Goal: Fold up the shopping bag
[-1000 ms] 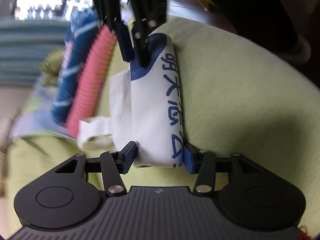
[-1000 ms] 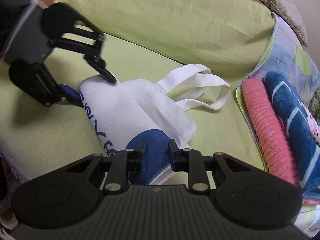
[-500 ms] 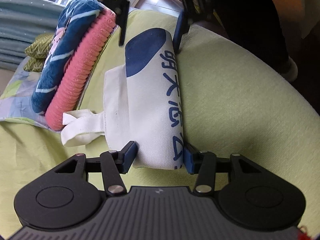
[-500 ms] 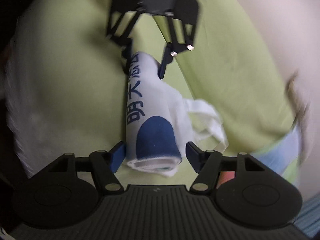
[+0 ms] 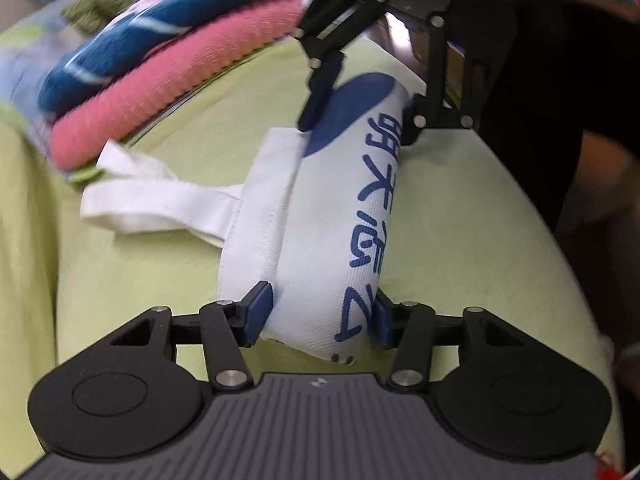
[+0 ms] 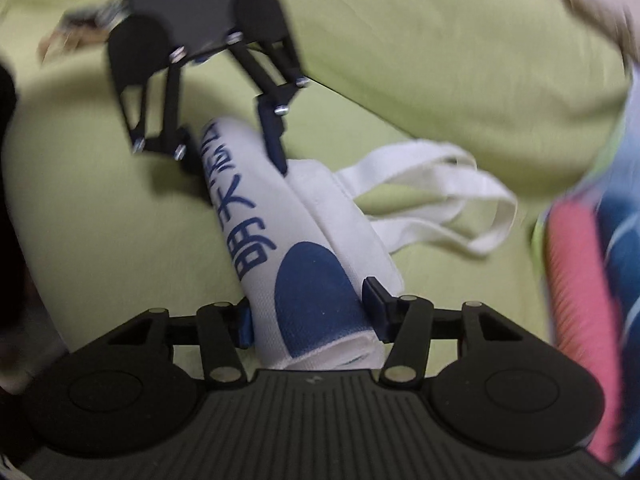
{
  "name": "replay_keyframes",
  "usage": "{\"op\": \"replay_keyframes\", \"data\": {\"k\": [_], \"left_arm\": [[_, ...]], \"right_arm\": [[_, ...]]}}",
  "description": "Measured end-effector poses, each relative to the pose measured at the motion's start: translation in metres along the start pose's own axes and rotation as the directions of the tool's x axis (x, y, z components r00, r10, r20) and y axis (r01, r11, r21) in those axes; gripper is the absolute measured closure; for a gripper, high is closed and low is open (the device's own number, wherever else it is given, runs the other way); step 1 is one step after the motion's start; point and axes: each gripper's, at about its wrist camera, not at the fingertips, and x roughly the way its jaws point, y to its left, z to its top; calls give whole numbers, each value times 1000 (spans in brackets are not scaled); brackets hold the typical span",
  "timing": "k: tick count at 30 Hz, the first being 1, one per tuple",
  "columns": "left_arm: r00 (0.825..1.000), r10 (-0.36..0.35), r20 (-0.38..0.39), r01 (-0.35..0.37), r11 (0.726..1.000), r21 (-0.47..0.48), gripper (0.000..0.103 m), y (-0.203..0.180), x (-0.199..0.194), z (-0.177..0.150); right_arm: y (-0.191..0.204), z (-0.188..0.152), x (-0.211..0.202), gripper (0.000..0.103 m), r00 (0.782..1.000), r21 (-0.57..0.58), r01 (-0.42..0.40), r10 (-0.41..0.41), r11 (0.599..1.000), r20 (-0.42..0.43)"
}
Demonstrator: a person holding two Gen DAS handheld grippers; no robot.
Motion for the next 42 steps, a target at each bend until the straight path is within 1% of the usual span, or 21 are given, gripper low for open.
{"op": "replay_keyframes", "data": {"k": [2,4,5,7,10,13,16,18,21,22,24,26,30,33,35,36,37,38,39,40,42], "left_arm": [[1000,-16,3,16,999,-41,49,-2,-4,-1],[998,-56,9,56,996,-70,50,-7,-10,-1],[997,-74,10,74,995,-72,50,-11,-14,-2],[995,-97,8,98,993,-63,48,-20,-19,-3],[996,-85,8,85,993,-86,49,-21,-19,-2],[997,-79,14,80,990,-120,49,-16,-19,-2],[997,-71,10,72,988,-134,49,-12,-18,0],[1000,-27,8,28,989,-147,48,-11,-14,2],[999,33,-34,-37,988,-148,46,-12,-1,4],[998,40,-38,-45,987,-153,45,-12,0,4],[998,44,-35,-49,982,-180,45,-10,-1,4],[998,57,-38,-64,979,-194,45,-9,-5,1],[992,127,-25,-129,968,-215,46,-4,-36,-7],[981,193,34,-180,955,-237,54,-3,-66,-4],[974,212,81,-187,952,-244,54,-5,-77,4],[972,211,104,-182,955,-236,55,-5,-77,10],[973,202,112,-173,959,-222,59,-7,-71,15],[976,190,108,-164,964,-211,61,-9,-63,20],[978,179,105,-155,967,-200,66,-12,-55,24],[978,186,99,-164,966,-198,67,-13,-45,27],[971,220,95,-195,955,-222,67,-10,-31,30]], "right_arm": [[-8,4,-3,53,999,81,-51,53,995,-14],[-14,4,-10,53,993,156,-113,118,981,-22],[-18,3,-13,53,987,203,-152,160,967,-23],[-26,-2,-18,53,969,314,-229,246,921,-16],[-45,-12,-14,53,944,481,-296,330,825,16],[-70,-19,-3,53,913,615,-349,405,707,53],[-89,-25,8,53,879,699,-384,470,603,77],[-96,-27,12,53,859,735,-395,505,551,83],[-109,-35,20,55,835,805,-389,540,448,104],[-110,-39,19,56,831,815,-387,546,431,106],[-112,-40,18,56,823,825,-387,558,411,108],[-114,-41,18,58,819,826,-388,565,408,106],[-113,-53,20,58,820,844,-385,557,372,128],[-112,-57,24,59,819,848,-388,556,362,138],[-113,-56,26,59,818,847,-388,559,363,135],[-113,-56,26,59,817,847,-389,560,362,136],[-115,-57,25,59,817,848,-390,560,359,139],[-116,-59,25,59,817,850,-391,558,353,144],[-117,-60,25,59,819,850,-392,554,352,148],[-116,-61,24,59,821,849,-393,550,353,151],[-118,-63,23,59,831,852,-386,534,354,155]]}}
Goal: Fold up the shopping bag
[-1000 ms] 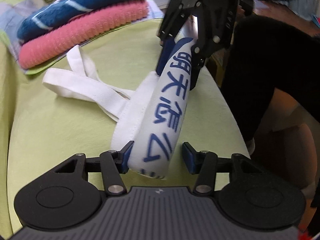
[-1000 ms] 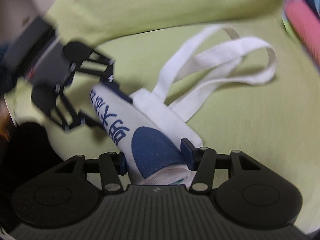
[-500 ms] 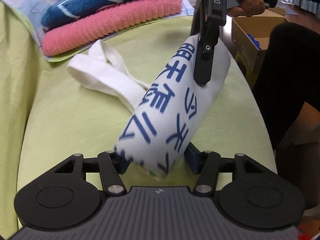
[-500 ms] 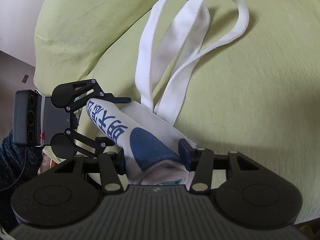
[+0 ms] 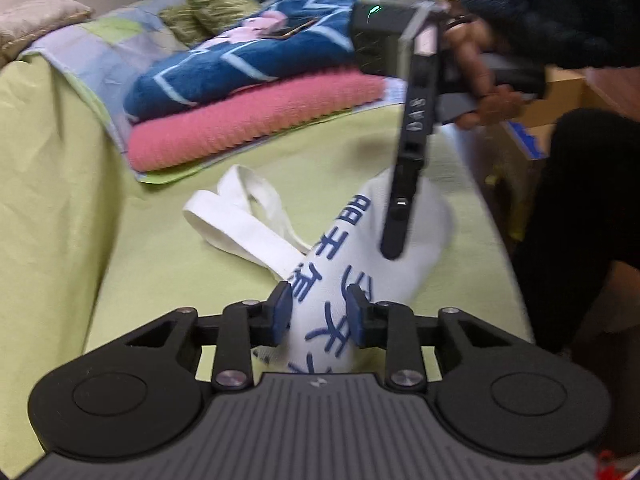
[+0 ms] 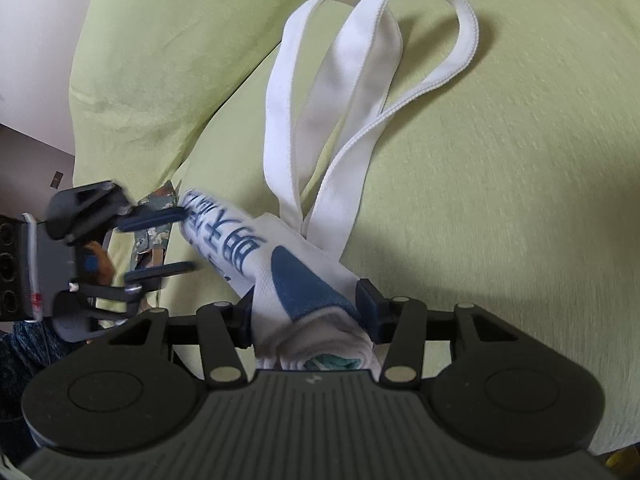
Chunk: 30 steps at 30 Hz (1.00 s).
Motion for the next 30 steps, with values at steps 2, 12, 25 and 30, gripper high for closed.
{"op": "replay_keyframes", "data": {"k": [2,12,25,30], "left_arm": [[1000,9,-13,-9,1000,-7,67,1,9,1],[999,9,-38,-11,998,-54,67,9,32,0],[999,36,-40,-39,995,-94,70,8,36,2],[998,37,-42,-40,995,-93,70,7,36,4]], "right_arm": [[-1,2,3,59,1000,5,7,-7,1000,19],[1,-19,-6,56,982,-48,84,-74,995,174],[122,-74,7,84,632,-385,767,-499,514,593],[142,-72,41,95,610,-469,792,-537,391,583]]}}
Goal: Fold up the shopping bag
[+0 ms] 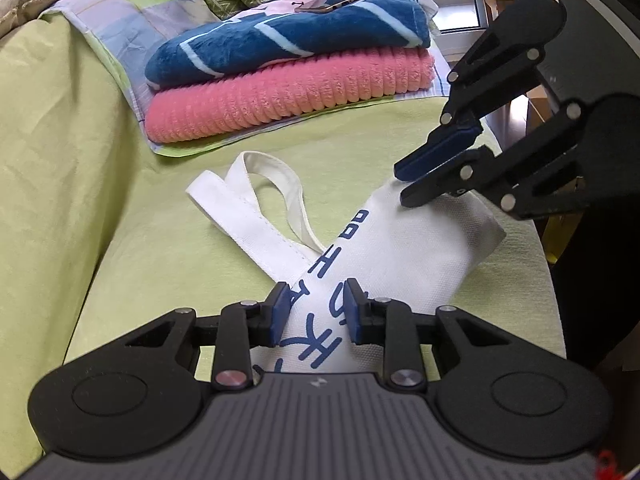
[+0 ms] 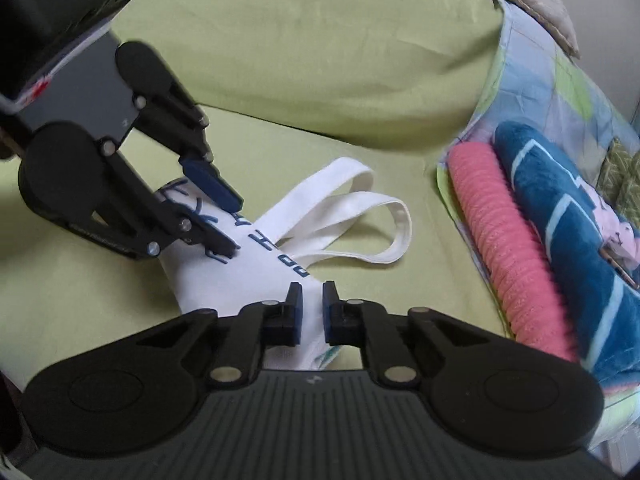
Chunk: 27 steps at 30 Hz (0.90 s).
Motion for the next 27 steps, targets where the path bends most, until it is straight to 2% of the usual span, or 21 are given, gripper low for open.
{"op": "replay_keyframes", "data": {"k": [5,19,23,25,27], "left_arm": [[1000,-2,8,2,1000,-5,70,-2,3,0],[1000,-1,19,2,1000,-31,70,-1,7,4],[997,47,68,-55,991,120,66,-19,-19,-2],[994,71,85,-88,972,218,61,-32,-36,-9],[994,91,65,-108,933,344,59,-46,-43,-18]], "right_arm": [[-1,4,18,94,997,-3,-35,34,999,-71],[6,-16,30,92,999,16,-16,17,1000,-43],[10,-15,29,92,999,-3,-9,9,1000,-39],[10,-15,30,92,999,-8,-18,17,1000,-34],[11,-15,29,92,999,-10,-23,23,1000,-24]]}}
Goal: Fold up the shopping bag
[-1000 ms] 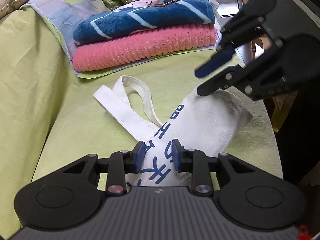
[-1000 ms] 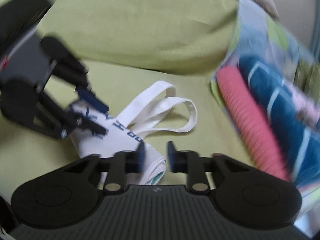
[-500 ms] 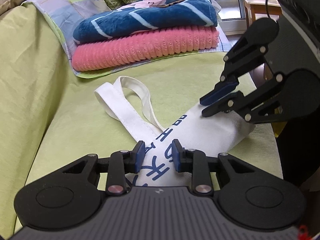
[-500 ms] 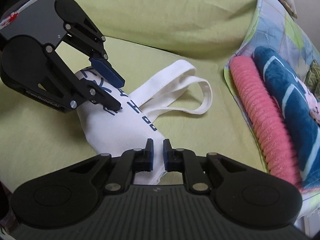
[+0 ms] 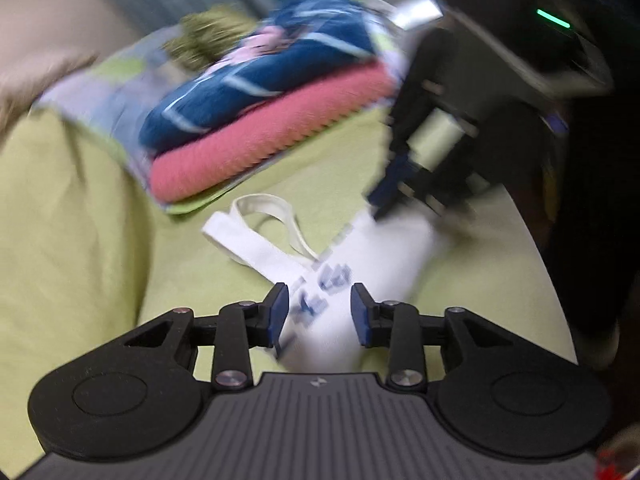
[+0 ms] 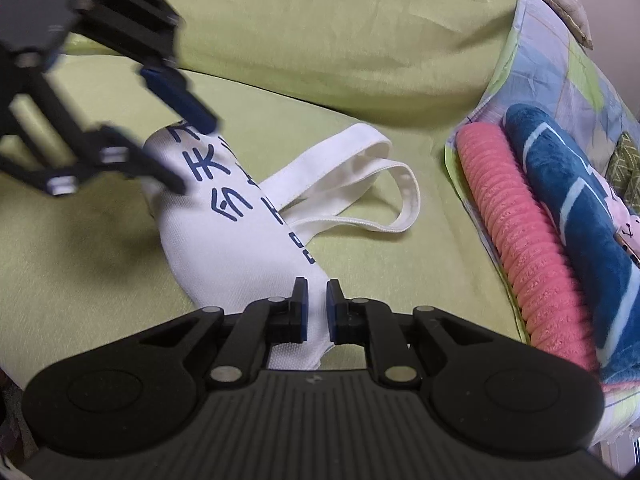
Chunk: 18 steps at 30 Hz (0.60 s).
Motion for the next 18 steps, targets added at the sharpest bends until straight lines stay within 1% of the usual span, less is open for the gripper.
{"op": "replay_keyframes", "data": {"k": [1,3,5,6,8,10,12,13,16,17,18], "left_arm": [[1000,10,-22,-9,998,69,57,-7,1,-2],[996,46,-70,-32,980,199,53,-21,11,-7],[994,86,-73,-64,960,271,49,-28,25,-10],[993,90,-78,-64,955,289,46,-31,32,-11],[992,90,-93,-59,953,297,46,-35,47,-12],[991,102,-92,-72,955,287,46,-38,57,-13],[991,100,-91,-73,963,261,46,-36,61,-14],[991,102,-87,-76,961,265,46,-37,61,-15],[991,102,-84,-77,964,254,46,-35,62,-16],[991,101,-85,-76,965,252,46,-35,63,-16],[991,100,-84,-76,965,252,46,-34,62,-16]], "right_arm": [[1,-1,-1,92,1000,-2,1,-1,1000,5],[3,-1,-1,92,1000,-16,5,-5,1000,11],[2,-1,-1,92,1000,-15,2,-2,1000,12],[2,-1,-2,92,1000,-16,2,-2,1000,12],[3,-2,-3,92,1000,-22,4,-4,1000,20],[4,-2,-3,92,1000,-30,10,-9,999,30],[3,-2,-2,92,999,-36,9,-8,999,39],[2,-1,-2,92,999,-46,5,-3,999,47],[3,1,-6,91,997,-153,-5,17,988,76],[3,2,-11,80,995,-189,-17,34,982,90],[1,2,-17,71,992,-222,-35,61,975,111]]}}
